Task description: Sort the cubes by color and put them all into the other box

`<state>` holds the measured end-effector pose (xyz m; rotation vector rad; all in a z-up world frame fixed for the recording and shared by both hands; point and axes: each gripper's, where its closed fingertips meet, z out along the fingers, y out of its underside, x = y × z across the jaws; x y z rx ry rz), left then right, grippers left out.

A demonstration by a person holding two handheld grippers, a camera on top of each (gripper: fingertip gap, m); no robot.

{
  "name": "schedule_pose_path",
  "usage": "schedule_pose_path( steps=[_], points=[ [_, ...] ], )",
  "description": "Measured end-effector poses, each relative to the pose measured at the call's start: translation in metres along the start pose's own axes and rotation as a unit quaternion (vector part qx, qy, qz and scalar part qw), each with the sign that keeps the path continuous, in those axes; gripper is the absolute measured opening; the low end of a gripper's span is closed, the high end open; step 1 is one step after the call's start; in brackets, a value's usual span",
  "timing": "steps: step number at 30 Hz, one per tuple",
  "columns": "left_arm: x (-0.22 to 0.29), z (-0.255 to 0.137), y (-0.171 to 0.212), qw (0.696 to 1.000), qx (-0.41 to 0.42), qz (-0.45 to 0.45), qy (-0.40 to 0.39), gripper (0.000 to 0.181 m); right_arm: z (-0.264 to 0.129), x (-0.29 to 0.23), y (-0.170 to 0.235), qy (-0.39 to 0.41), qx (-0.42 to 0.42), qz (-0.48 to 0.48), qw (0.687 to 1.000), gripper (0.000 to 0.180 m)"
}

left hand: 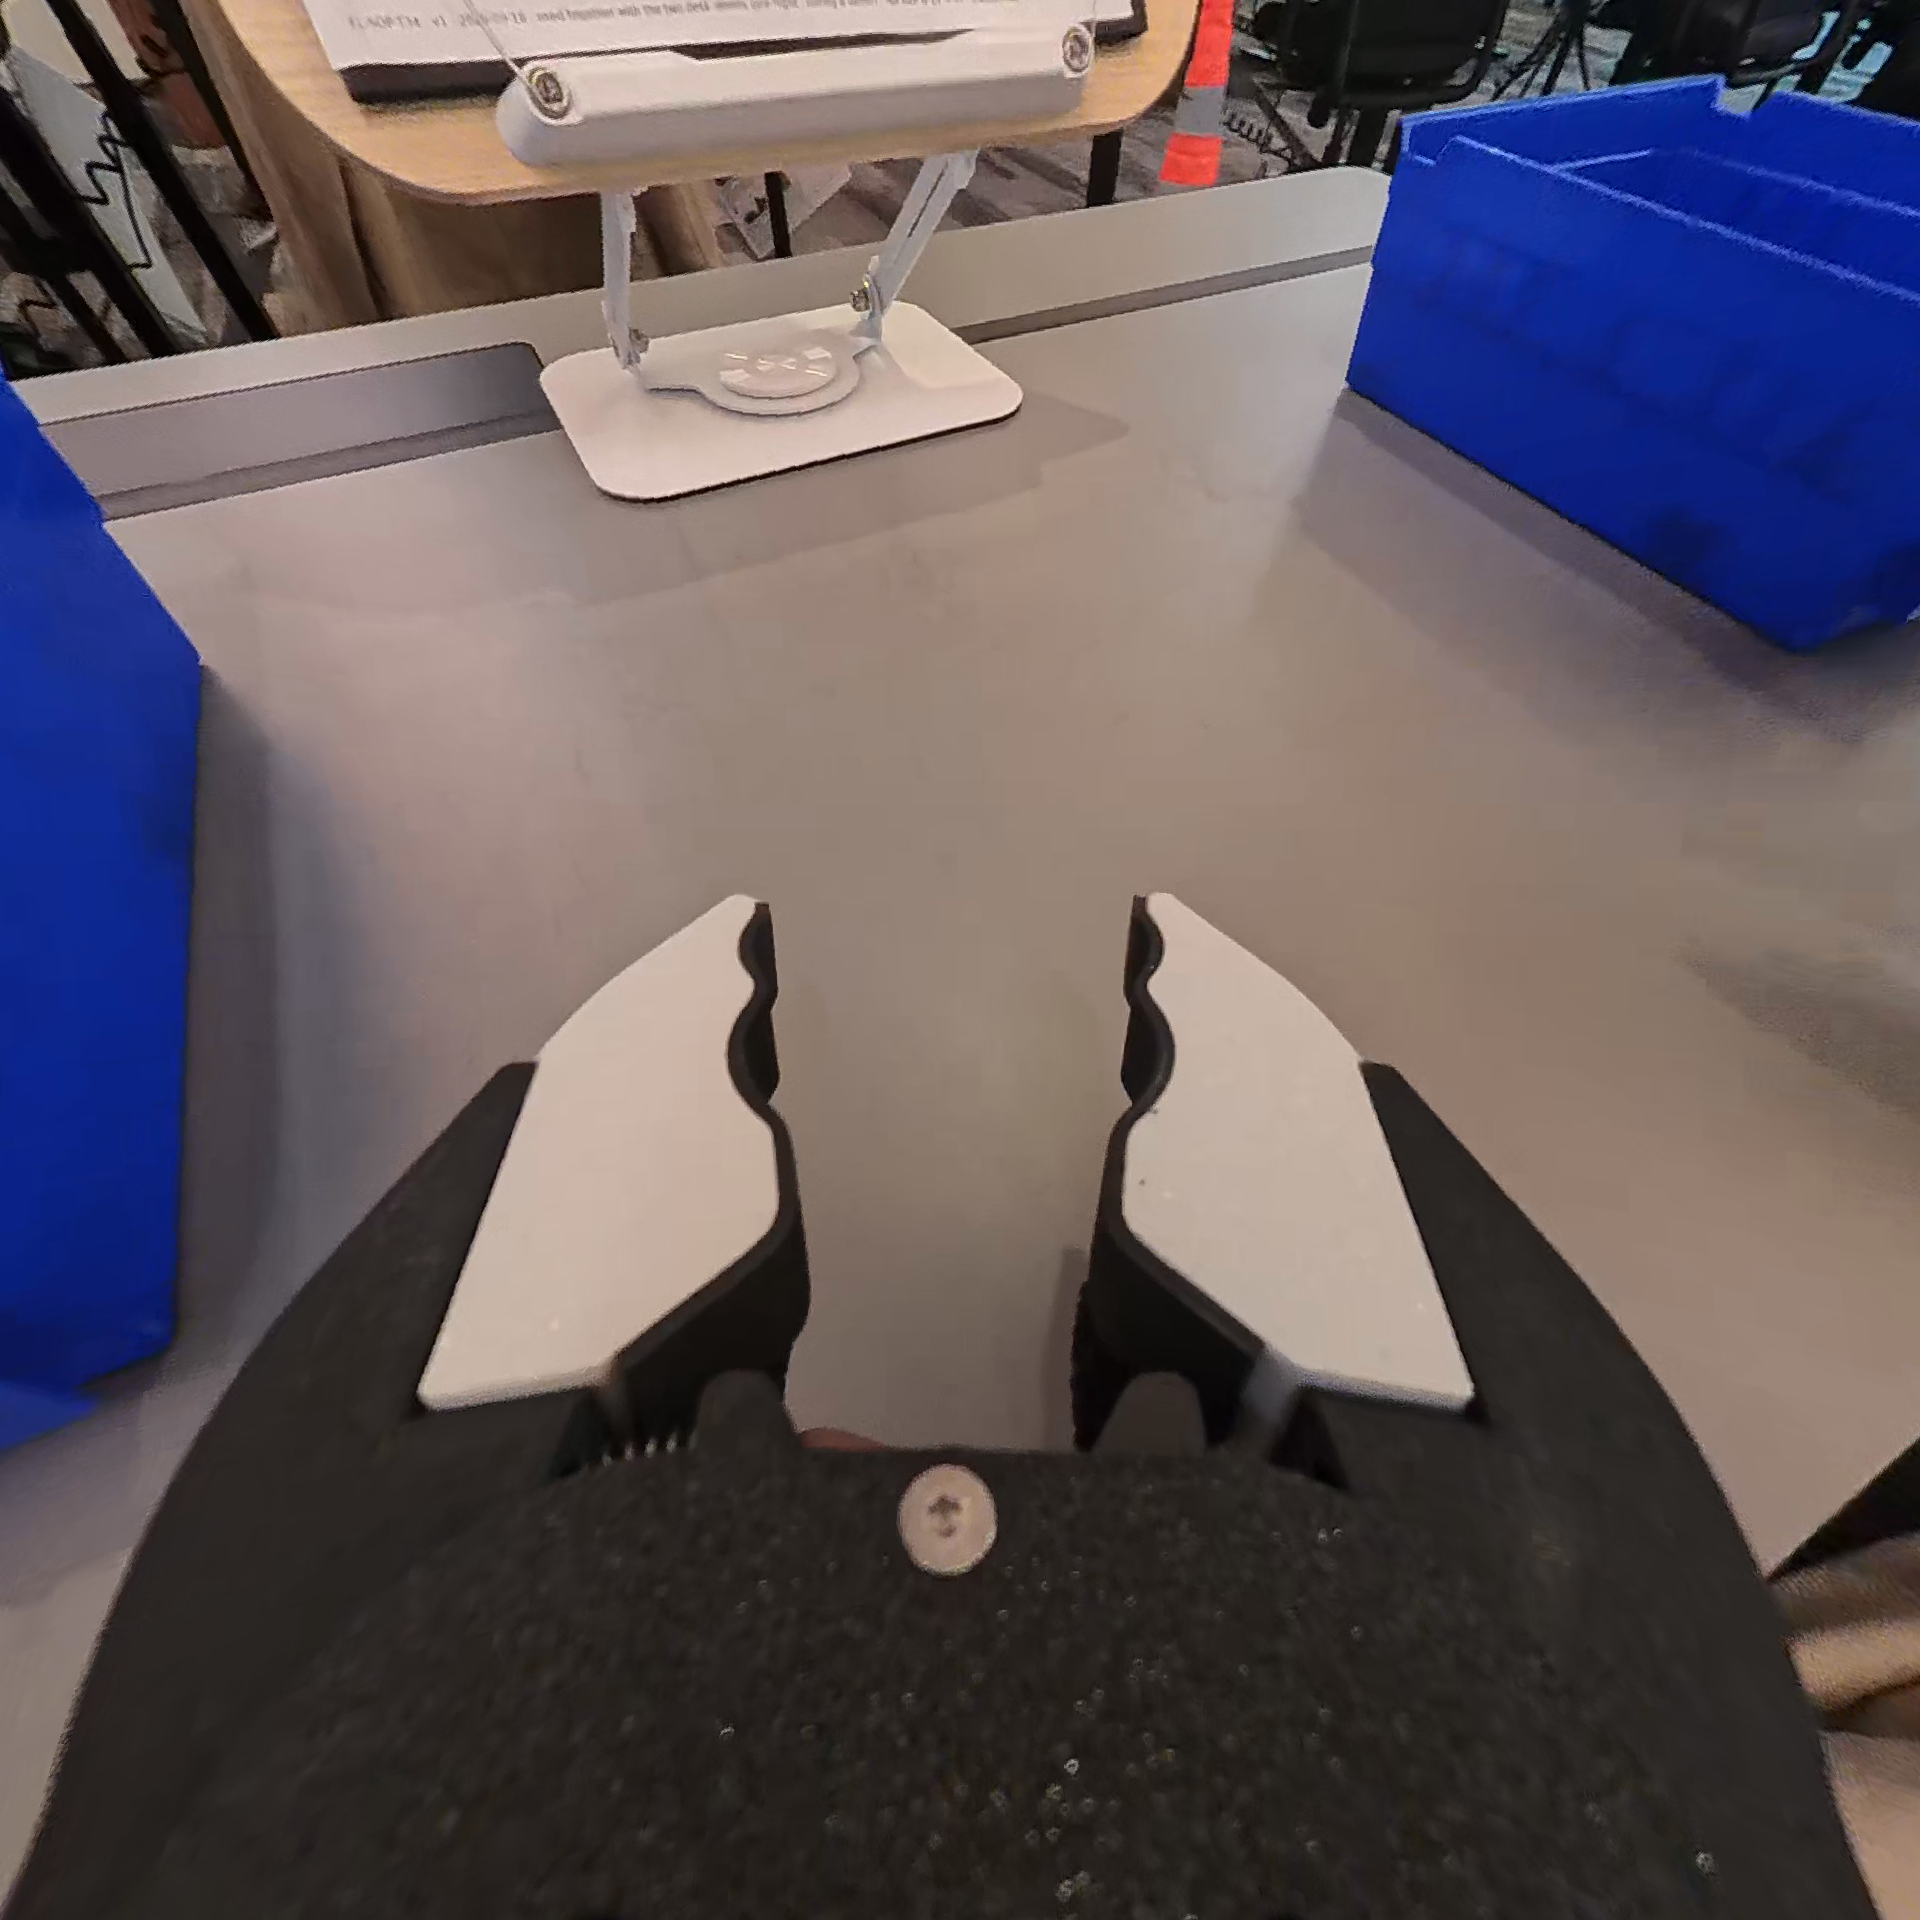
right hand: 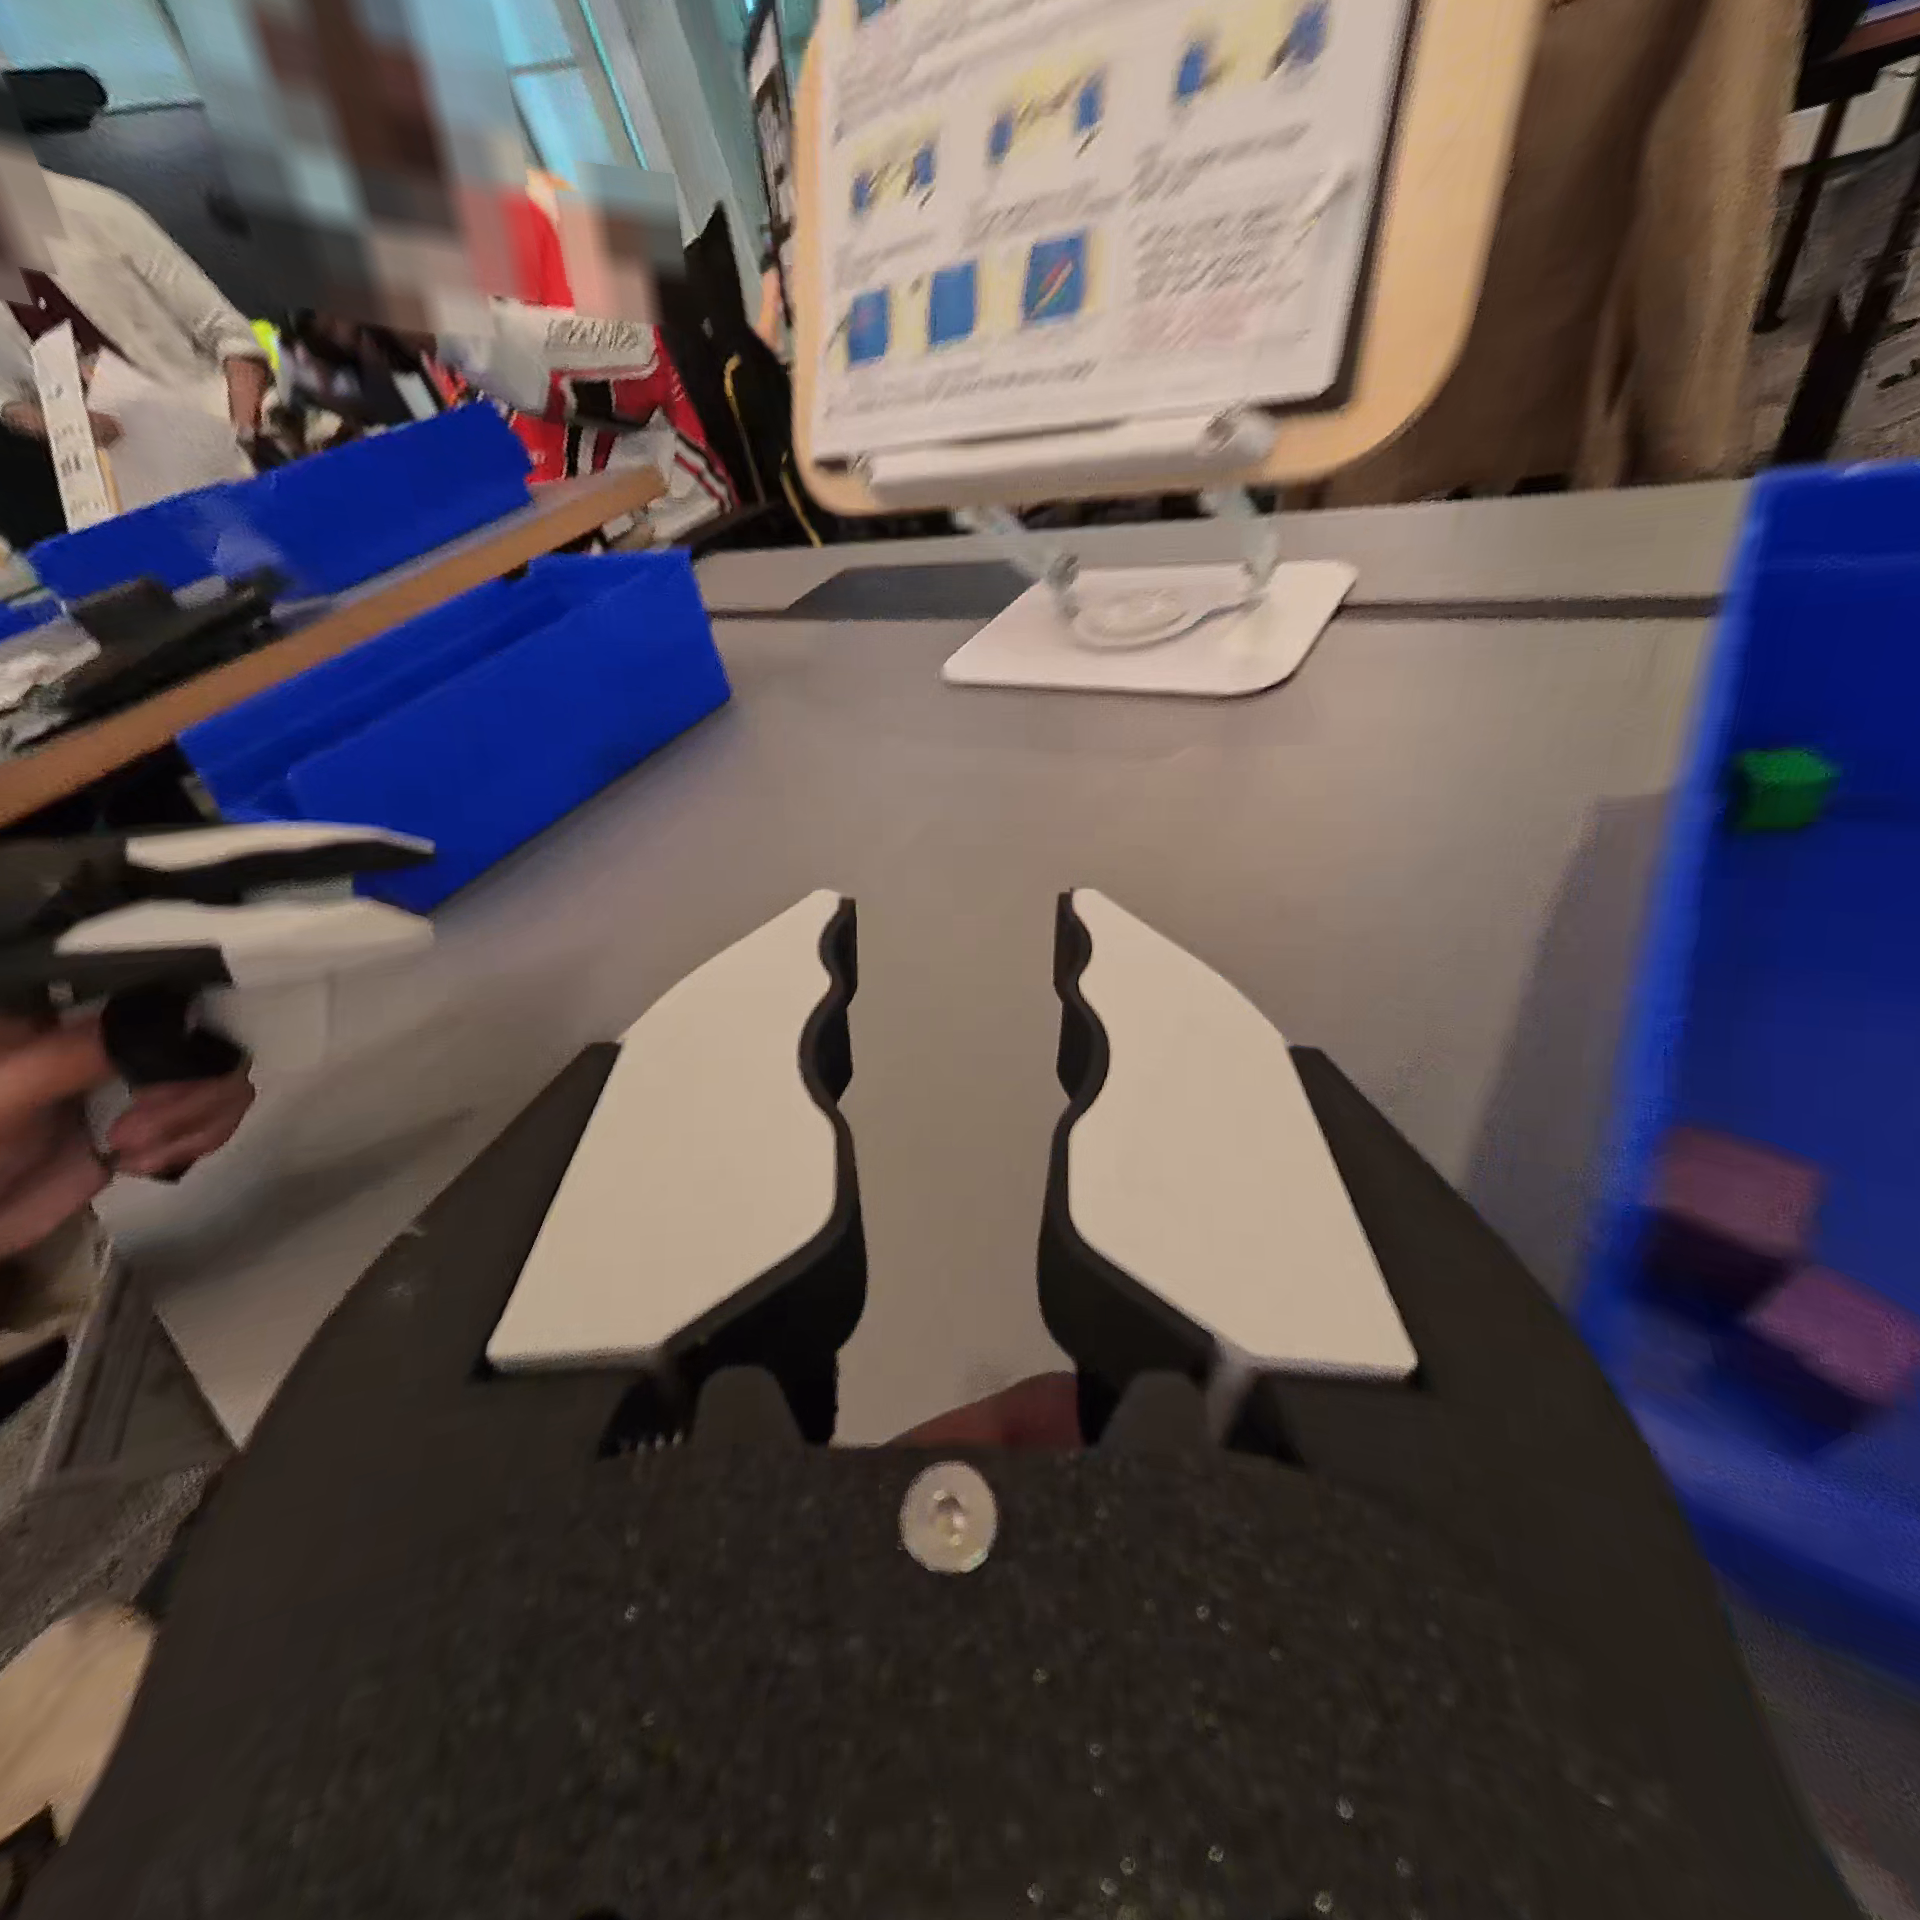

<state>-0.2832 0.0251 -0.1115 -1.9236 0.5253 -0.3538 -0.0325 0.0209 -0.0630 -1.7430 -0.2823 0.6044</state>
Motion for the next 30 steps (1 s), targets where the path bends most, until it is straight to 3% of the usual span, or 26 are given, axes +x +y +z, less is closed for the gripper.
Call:
schedule_pose_path(
  steps=[3, 8, 24, 27, 30],
  points=[
    [0.000, -0.005, 0.010, 1.000, -0.010, 0.000, -0.006, 0.065, 0.009, -0.025, 0.032, 0.015, -0.006, -0.043, 0.999, 0.035],
    [-0.002, -0.015, 0.027, 1.000, -0.022, -0.011, -0.008, 0.065, 0.013, -0.040, 0.047, 0.009, -0.029, -0.087, 0.996, 0.035],
    [-0.007, -0.053, 0.028, 0.996, -0.029, -0.067, 0.058, 0.070, 0.021, -0.052, 0.062, -0.013, -0.057, -0.130, 0.990, 0.035],
    [-0.035, -0.082, 0.011, 0.997, -0.004, -0.066, 0.029, 0.069, 0.024, -0.046, 0.060, -0.006, -0.056, -0.127, 0.990, 0.034],
    [-0.099, -0.104, -0.009, 0.997, -0.009, -0.069, -0.041, 0.069, 0.030, -0.038, 0.059, 0.003, -0.065, -0.117, 0.991, 0.034]
  ],
)
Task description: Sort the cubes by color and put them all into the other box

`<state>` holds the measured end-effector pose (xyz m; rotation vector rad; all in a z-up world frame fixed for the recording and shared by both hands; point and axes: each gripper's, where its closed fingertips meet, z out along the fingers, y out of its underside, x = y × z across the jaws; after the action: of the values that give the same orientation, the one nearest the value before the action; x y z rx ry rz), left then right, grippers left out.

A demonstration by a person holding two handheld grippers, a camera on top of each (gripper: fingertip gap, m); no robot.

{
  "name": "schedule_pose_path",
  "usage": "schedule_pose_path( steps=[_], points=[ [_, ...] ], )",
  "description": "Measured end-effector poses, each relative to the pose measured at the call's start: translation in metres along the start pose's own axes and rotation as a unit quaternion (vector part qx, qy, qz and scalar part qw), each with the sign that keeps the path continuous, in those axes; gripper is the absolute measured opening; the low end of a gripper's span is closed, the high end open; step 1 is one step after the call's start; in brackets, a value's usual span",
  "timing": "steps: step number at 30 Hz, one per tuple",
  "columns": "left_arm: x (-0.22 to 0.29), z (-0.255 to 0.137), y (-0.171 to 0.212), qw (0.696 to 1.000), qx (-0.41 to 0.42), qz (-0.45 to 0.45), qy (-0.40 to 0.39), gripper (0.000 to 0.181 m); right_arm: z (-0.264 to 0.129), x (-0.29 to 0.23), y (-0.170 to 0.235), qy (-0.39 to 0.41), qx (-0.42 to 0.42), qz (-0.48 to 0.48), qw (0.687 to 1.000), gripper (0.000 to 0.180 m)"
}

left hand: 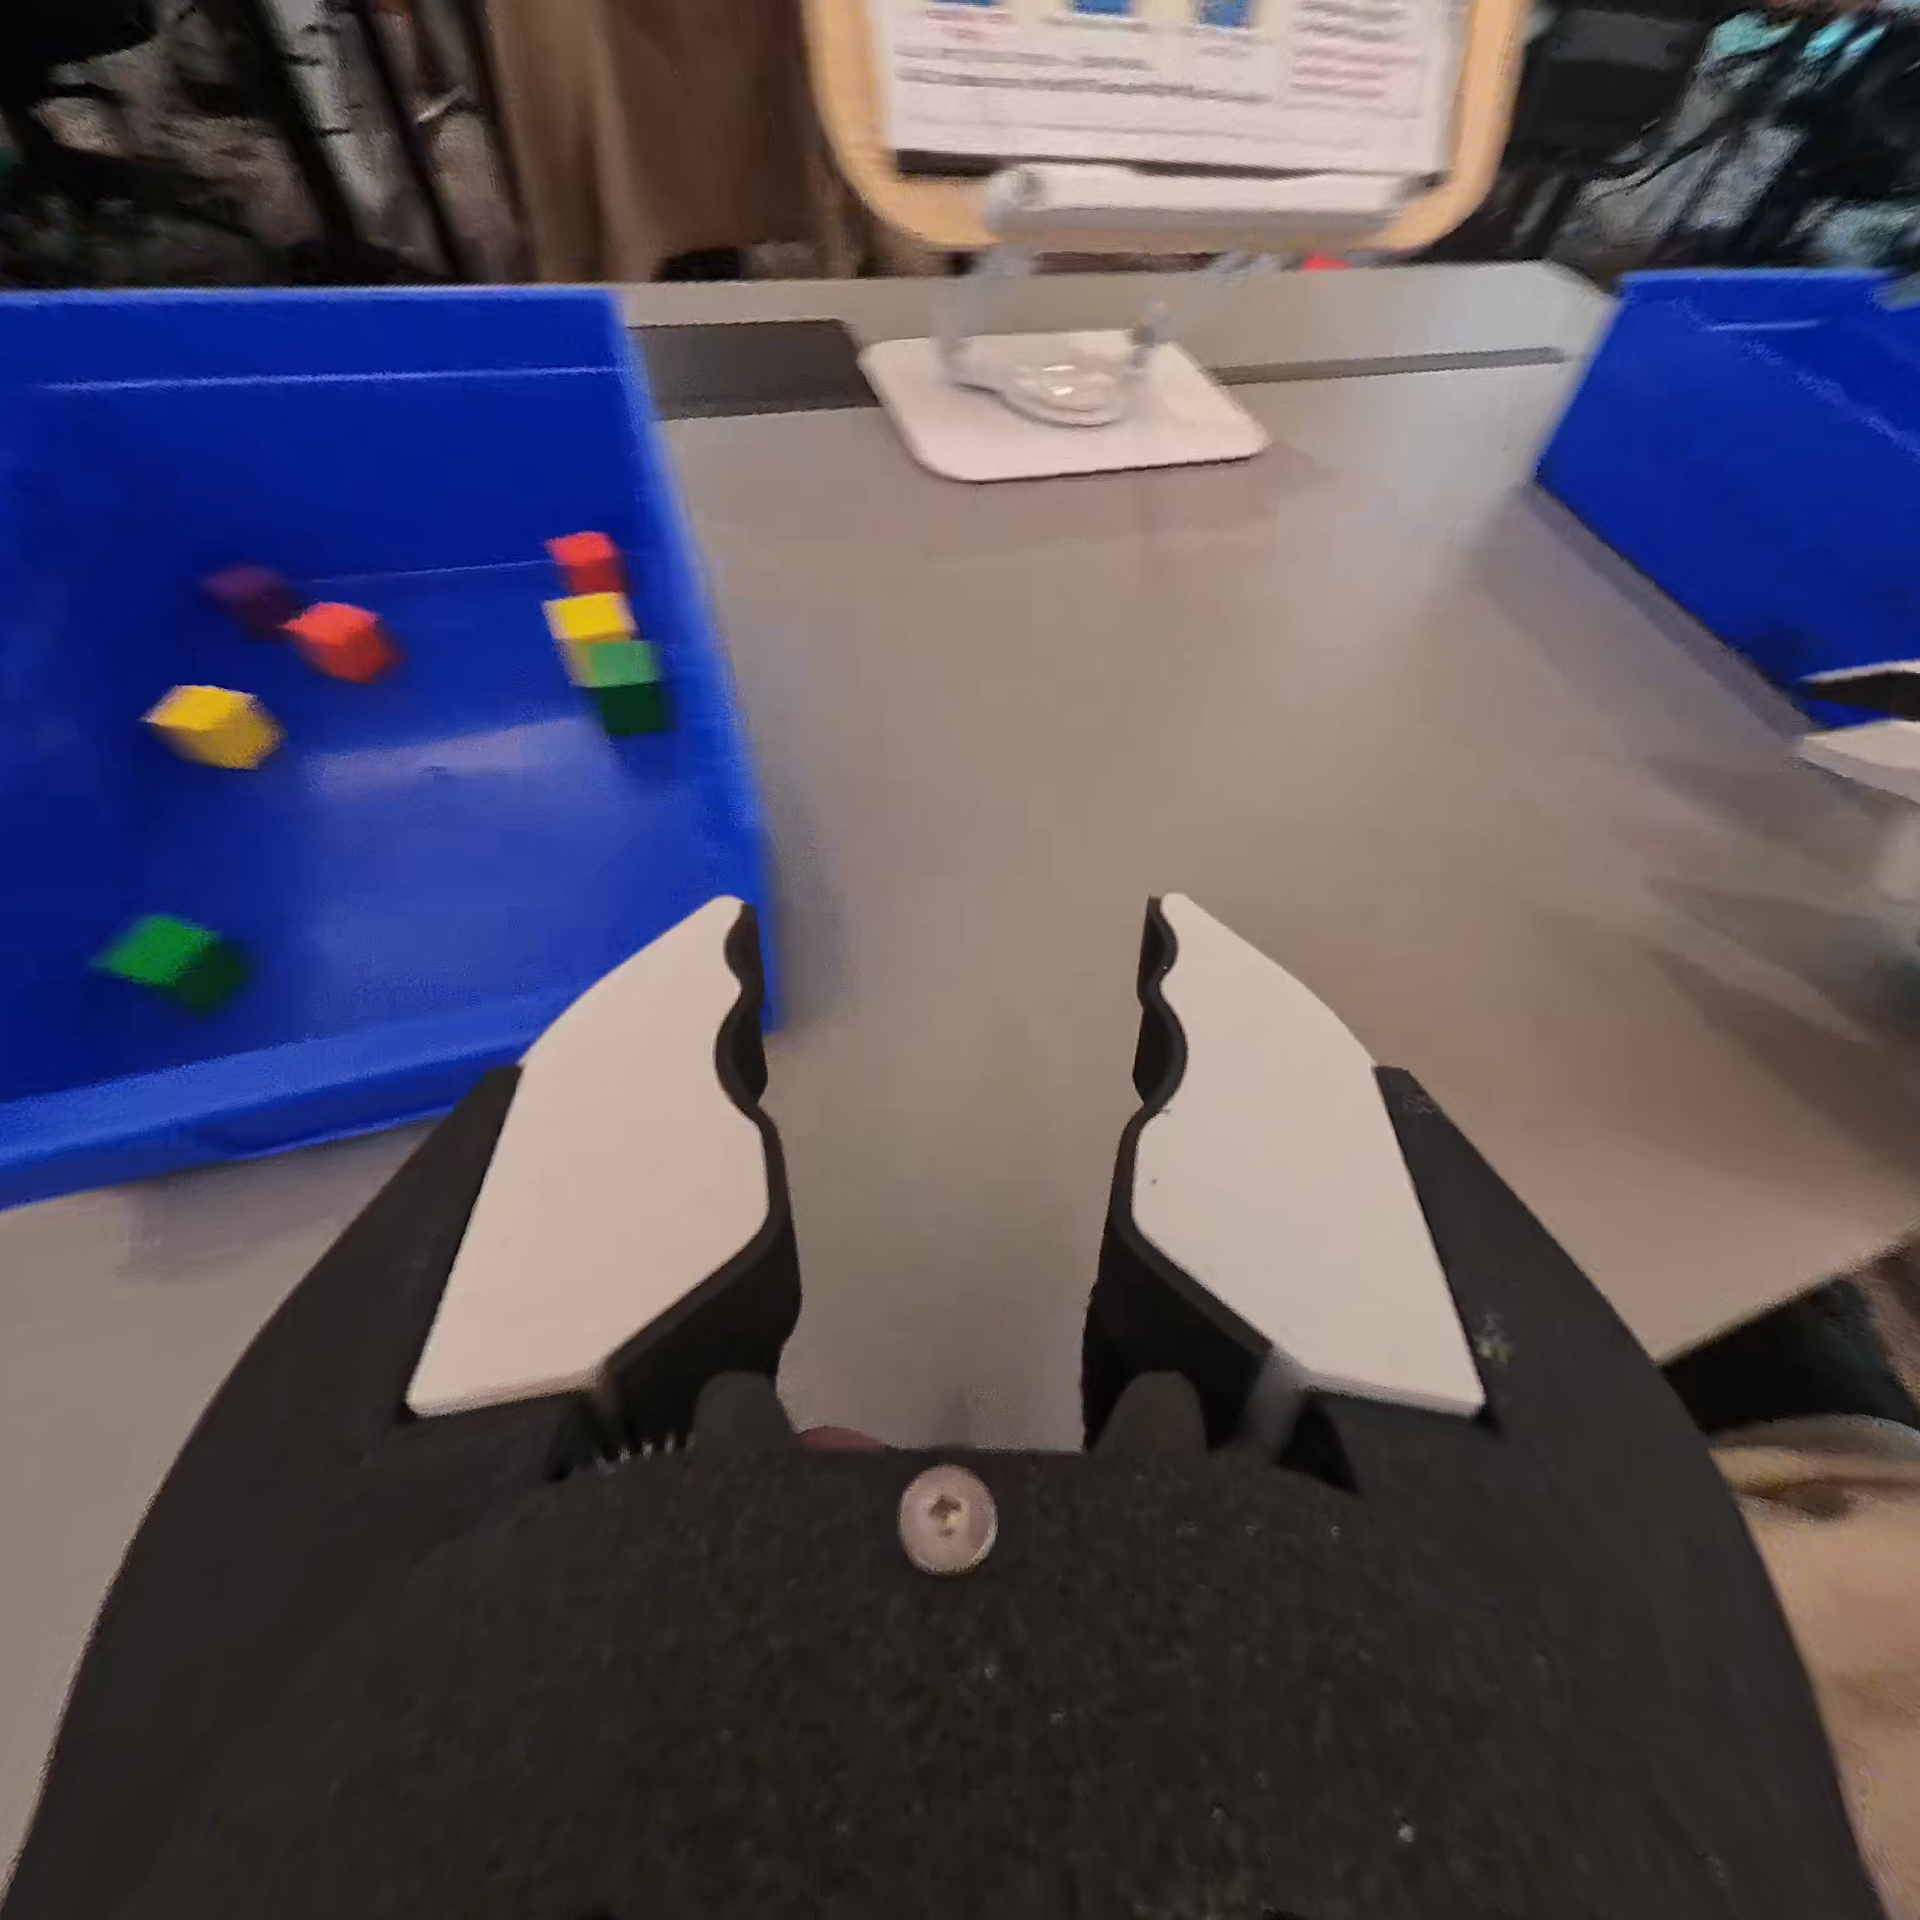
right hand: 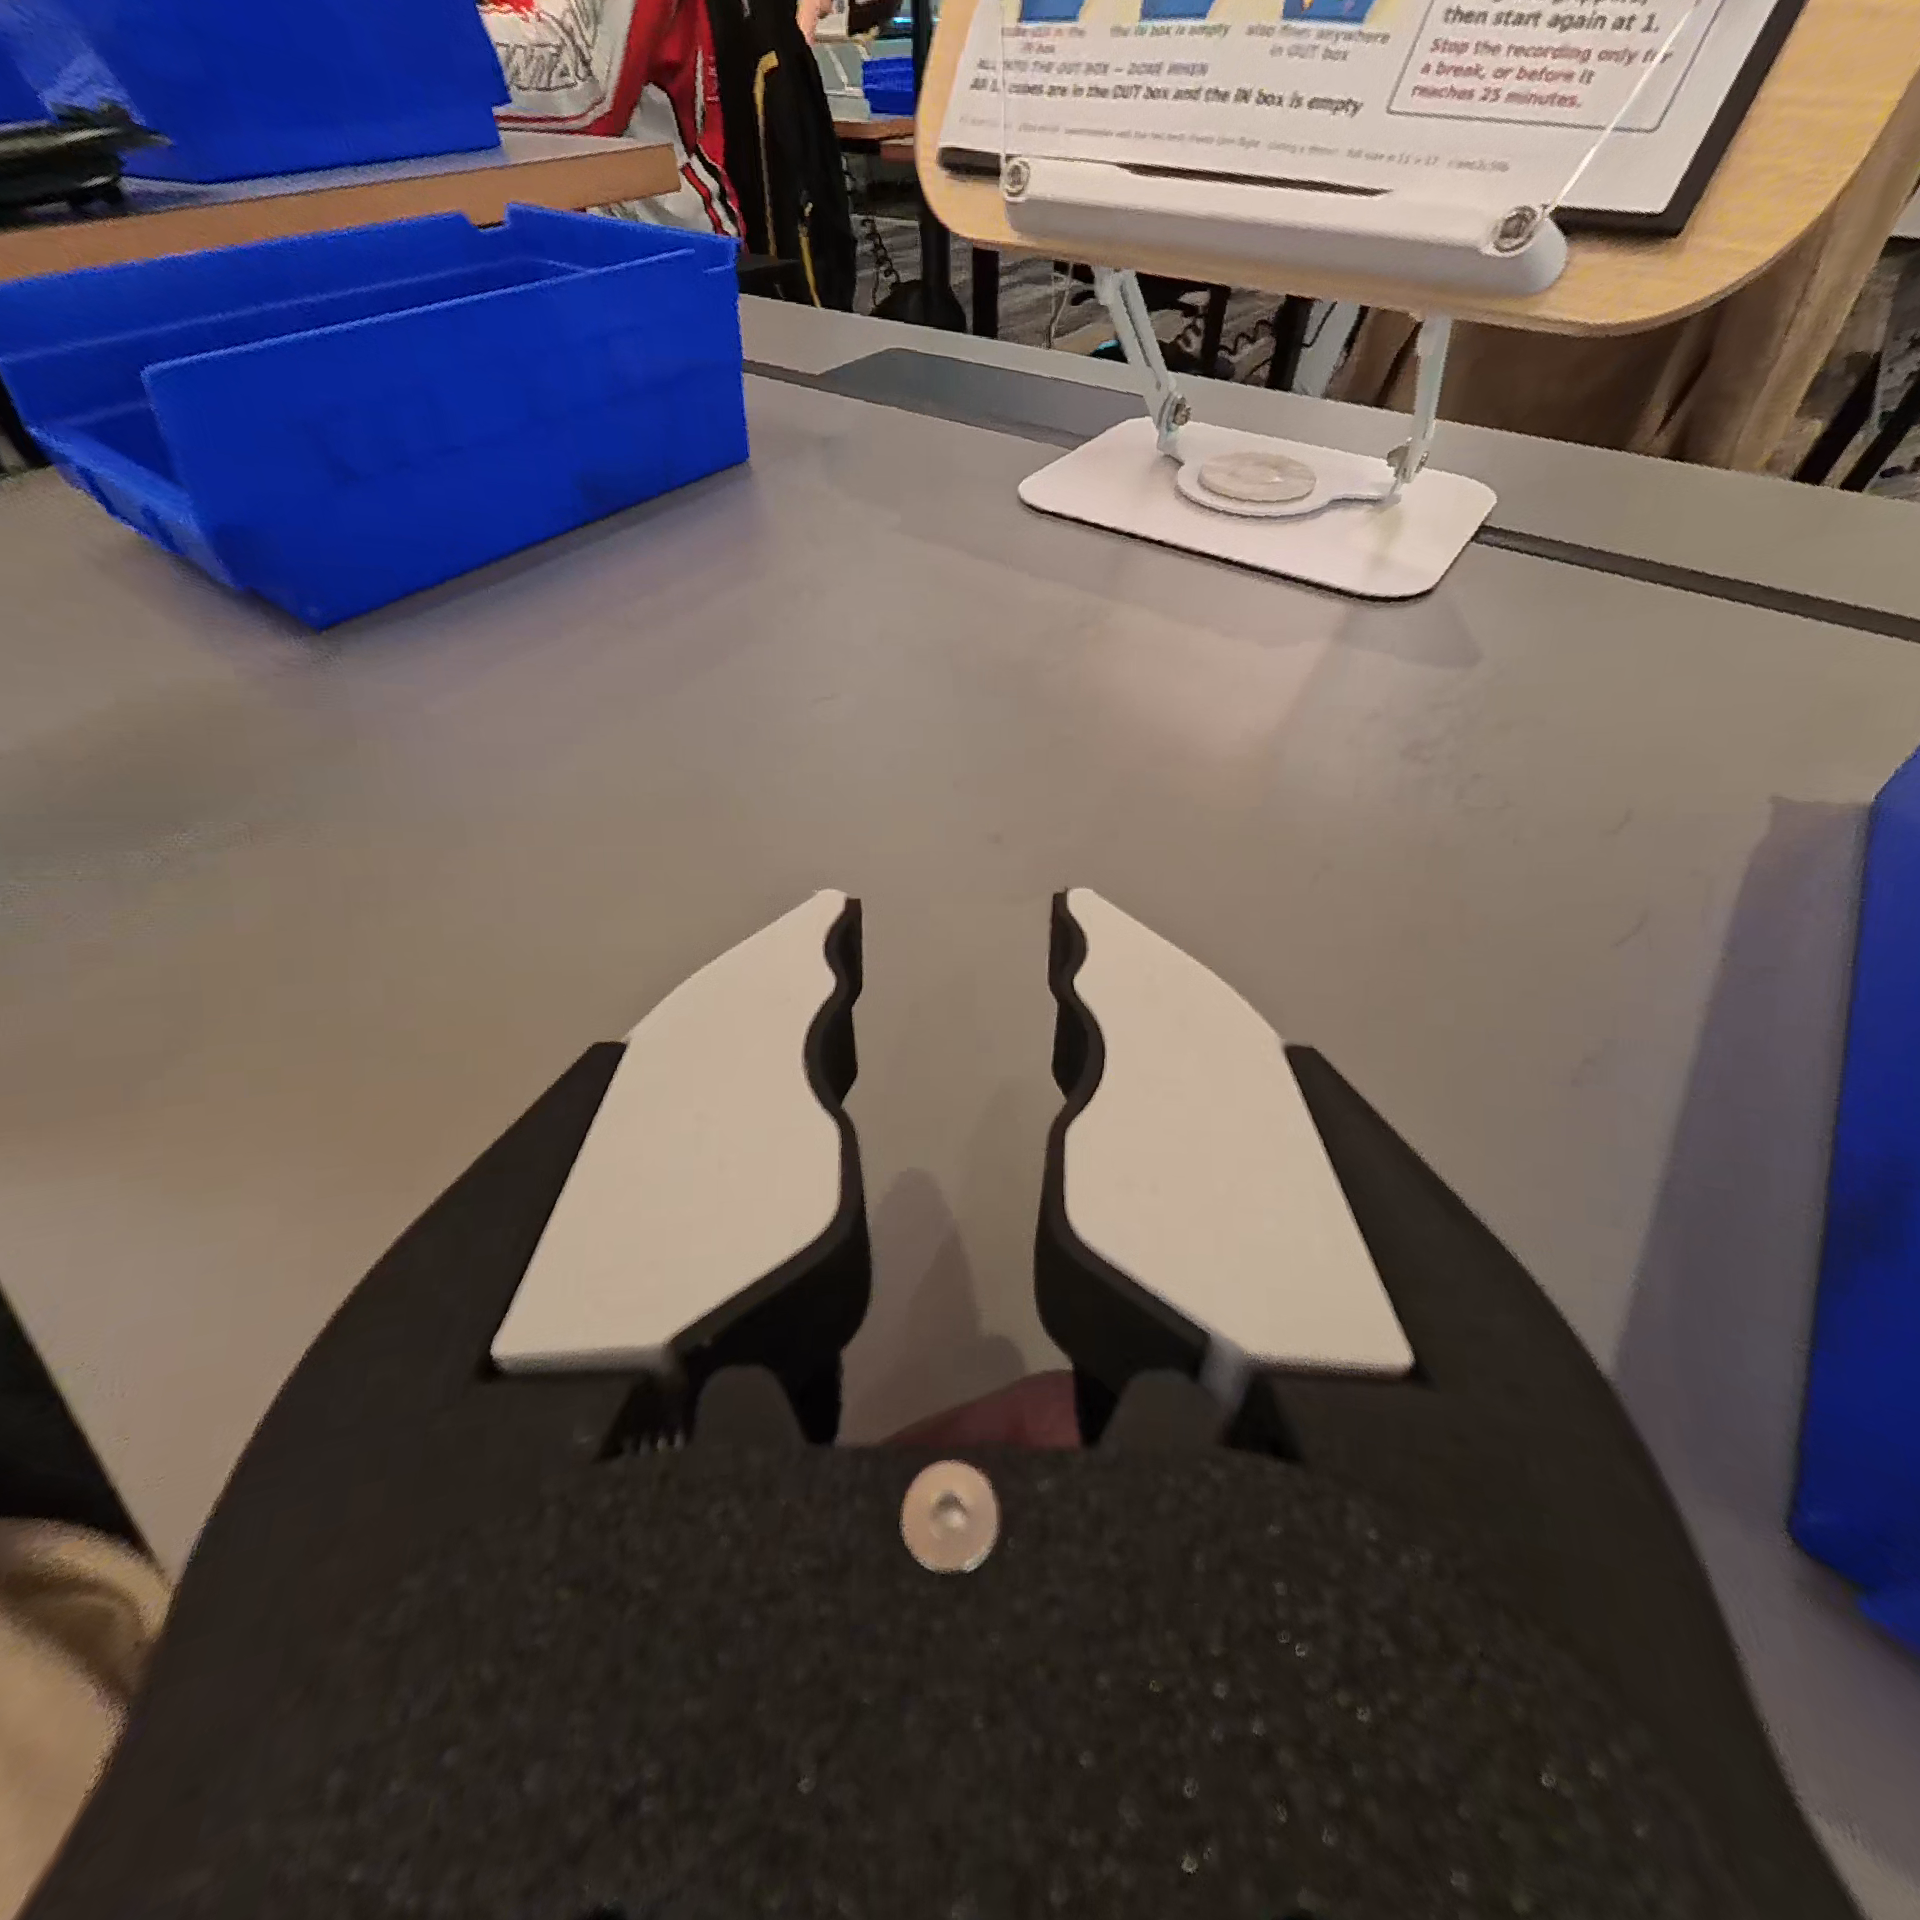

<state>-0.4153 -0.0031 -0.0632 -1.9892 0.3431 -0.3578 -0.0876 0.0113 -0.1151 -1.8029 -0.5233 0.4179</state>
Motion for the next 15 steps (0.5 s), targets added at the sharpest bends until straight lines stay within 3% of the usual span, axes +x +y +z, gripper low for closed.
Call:
schedule_pose_path(
  steps=[4, 8, 12, 13, 15],
  points=[
    [-0.083, 0.021, -0.024, 0.993, -0.098, 0.005, -0.060, 0.070, 0.012, 0.008, -0.002, 0.003, -0.008, 0.009, 1.000, 0.033],
    [-0.135, 0.089, -0.040, 0.982, -0.178, -0.017, -0.065, 0.067, 0.027, 0.005, -0.001, -0.008, -0.020, 0.016, 1.000, 0.033],
    [-0.139, 0.156, -0.023, 0.963, -0.260, -0.067, 0.004, 0.065, 0.035, -0.003, -0.002, -0.014, -0.026, 0.008, 1.000, 0.032],
    [-0.140, 0.167, -0.020, 0.960, -0.271, -0.072, 0.011, 0.051, 0.036, -0.005, -0.002, -0.015, -0.027, 0.006, 0.999, 0.031],
    [-0.144, 0.182, -0.013, 0.954, -0.288, -0.076, 0.010, 0.057, 0.036, -0.005, -0.001, -0.013, -0.029, 0.005, 0.999, 0.031]
  ],
)
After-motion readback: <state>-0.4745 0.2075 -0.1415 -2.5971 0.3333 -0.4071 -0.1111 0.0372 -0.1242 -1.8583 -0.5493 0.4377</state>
